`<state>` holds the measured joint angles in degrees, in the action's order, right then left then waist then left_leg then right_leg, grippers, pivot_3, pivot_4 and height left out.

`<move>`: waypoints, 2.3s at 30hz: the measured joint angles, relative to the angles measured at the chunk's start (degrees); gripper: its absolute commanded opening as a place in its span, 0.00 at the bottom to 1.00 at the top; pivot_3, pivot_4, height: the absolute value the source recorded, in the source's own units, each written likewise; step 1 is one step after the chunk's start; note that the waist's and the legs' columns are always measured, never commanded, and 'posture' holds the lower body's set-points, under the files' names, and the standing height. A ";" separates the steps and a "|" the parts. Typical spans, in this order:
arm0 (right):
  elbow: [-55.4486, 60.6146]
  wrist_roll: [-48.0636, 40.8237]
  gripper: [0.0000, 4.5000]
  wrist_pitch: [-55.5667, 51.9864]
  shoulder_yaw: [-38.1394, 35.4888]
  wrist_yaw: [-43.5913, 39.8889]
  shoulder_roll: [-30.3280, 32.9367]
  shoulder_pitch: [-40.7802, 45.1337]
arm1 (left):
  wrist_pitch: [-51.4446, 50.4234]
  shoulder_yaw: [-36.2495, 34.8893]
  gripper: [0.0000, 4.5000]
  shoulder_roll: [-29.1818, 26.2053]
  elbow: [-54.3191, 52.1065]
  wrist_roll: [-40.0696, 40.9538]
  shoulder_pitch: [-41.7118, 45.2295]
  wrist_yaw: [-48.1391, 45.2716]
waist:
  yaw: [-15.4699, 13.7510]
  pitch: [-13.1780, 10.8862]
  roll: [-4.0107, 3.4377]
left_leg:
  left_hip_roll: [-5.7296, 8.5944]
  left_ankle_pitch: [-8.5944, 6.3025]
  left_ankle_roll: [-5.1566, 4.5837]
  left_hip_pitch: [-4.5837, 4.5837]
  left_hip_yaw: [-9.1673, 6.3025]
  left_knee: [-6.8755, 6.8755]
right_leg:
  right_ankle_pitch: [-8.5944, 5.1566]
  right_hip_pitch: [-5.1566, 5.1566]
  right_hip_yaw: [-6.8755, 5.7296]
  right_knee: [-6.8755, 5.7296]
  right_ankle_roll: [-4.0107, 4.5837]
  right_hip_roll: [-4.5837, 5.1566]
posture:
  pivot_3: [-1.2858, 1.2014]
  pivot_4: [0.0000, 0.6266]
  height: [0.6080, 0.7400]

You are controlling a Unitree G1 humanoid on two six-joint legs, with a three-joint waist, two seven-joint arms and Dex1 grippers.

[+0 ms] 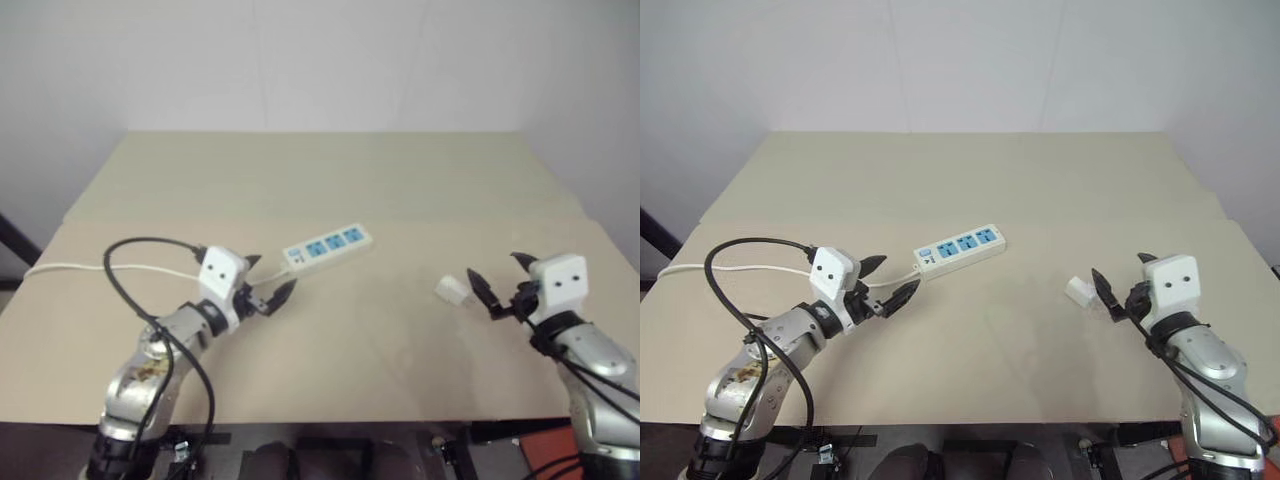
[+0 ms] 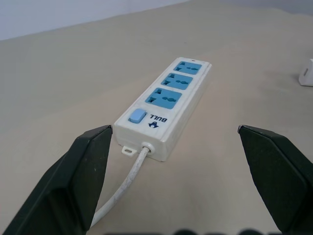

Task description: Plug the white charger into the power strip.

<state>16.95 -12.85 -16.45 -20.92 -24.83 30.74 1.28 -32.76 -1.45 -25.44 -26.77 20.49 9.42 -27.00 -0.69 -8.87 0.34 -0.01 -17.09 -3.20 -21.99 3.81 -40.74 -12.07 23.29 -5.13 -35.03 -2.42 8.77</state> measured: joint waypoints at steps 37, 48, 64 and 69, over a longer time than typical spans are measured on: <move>4.47 -16.67 1.00 -14.15 6.46 -19.28 14.41 13.34 | 20.59 6.38 0.99 -12.30 55.48 -5.89 34.58 -42.08 | 0.00 -0.28 0.41 | 0.09 -0.01 -0.03 -0.33 0.00 -0.08 | 0.10 0.05 -0.27 0.02 -0.14 -0.04 | 0.52 0.24 1.00; 4.73 -16.30 1.00 -13.90 6.58 -19.40 14.07 12.23 | 27.73 9.40 0.99 -4.43 67.38 -12.29 38.83 -42.04 | -0.05 -0.34 0.50 | 0.08 -0.02 -0.05 -0.36 -0.02 -0.12 | 0.11 0.05 -0.28 0.00 -0.15 -0.04 | 0.52 0.24 1.00; 7.48 -16.73 1.00 -13.90 5.68 -16.97 12.98 9.46 | 36.86 7.73 0.99 3.47 75.46 -15.66 40.72 -30.81 | -0.01 -0.38 0.57 | 0.08 -0.03 -0.07 -0.38 -0.03 -0.18 | 0.14 0.05 -0.28 0.01 -0.17 -0.04 | 0.52 0.24 1.00; 7.76 -17.23 1.00 -13.90 4.83 -16.66 12.98 9.44 | 39.17 6.60 0.99 4.56 77.93 -15.76 40.42 -29.80 | -0.01 -0.38 0.57 | 0.08 -0.03 -0.07 -0.38 -0.03 -0.18 | 0.15 0.05 -0.28 0.00 -0.17 -0.04 | 0.52 0.24 1.00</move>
<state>24.70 -30.08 -30.35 -16.09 -41.49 43.72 10.72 6.41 5.15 -20.87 51.16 4.73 49.84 -56.80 -0.70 -9.25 0.91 0.07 -17.12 -3.27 -22.37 3.78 -40.92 -11.92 23.34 -5.41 -35.02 -2.59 8.73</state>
